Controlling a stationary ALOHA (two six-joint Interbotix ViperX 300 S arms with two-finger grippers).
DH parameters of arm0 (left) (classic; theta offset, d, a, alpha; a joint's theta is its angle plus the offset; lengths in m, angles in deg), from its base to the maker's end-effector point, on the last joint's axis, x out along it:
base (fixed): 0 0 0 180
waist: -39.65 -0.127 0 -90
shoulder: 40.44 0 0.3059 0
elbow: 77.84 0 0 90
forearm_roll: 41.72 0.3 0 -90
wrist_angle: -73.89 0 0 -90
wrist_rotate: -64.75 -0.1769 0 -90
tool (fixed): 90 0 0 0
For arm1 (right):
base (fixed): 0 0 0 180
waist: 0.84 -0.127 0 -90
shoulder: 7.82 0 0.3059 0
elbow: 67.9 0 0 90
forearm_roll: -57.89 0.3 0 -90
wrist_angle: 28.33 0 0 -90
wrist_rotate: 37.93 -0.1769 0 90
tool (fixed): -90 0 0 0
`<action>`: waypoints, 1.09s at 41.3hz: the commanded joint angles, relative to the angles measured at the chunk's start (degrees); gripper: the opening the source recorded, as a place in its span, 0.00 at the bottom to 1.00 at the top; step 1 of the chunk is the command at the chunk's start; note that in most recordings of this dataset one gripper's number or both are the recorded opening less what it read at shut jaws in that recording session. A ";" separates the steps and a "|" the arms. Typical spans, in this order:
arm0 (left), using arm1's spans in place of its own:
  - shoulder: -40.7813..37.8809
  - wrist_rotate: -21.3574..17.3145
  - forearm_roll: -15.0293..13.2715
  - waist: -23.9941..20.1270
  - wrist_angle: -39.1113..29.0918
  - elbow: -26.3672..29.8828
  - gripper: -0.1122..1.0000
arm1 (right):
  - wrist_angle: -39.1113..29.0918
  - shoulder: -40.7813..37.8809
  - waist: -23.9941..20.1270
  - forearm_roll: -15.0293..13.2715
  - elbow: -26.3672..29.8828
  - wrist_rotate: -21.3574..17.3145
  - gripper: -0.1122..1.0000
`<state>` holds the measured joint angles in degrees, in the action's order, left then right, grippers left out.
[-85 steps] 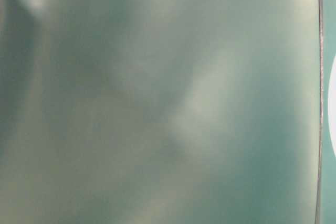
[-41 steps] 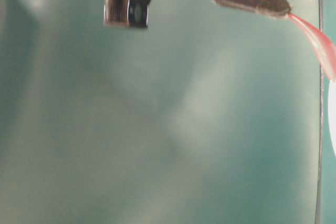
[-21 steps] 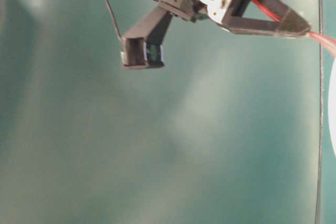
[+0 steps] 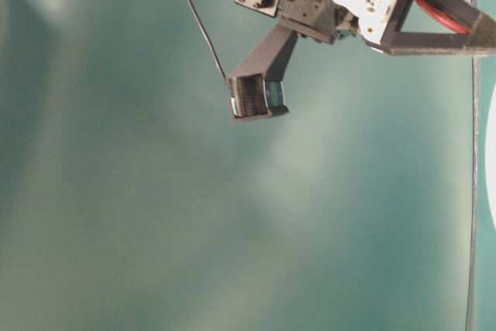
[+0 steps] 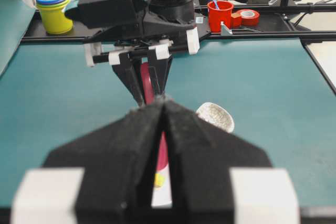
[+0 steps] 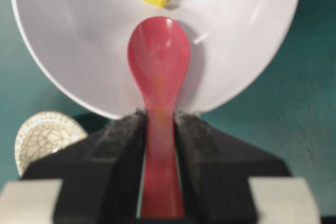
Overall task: Scoop the yellow hexagonal prism block from the bowl with a spoon using the right arm.
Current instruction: 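Carry the spoon over the white bowl and lower it inside, then push the spoon bowl under the yellow block inside the bowl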
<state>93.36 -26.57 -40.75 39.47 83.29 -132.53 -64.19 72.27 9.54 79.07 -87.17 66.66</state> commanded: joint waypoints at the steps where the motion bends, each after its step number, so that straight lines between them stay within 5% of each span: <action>1: -0.44 -0.09 0.18 -0.09 0.26 1.23 0.14 | 0.62 0.44 0.09 -0.09 1.67 0.09 0.32; 45: -0.44 -0.09 0.18 -0.09 0.18 1.23 0.14 | 8.44 -4.92 -0.79 0.09 4.75 0.79 0.32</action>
<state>93.36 -26.57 -40.67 39.39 83.29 -132.44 -56.89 66.47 8.92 79.07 -83.74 67.36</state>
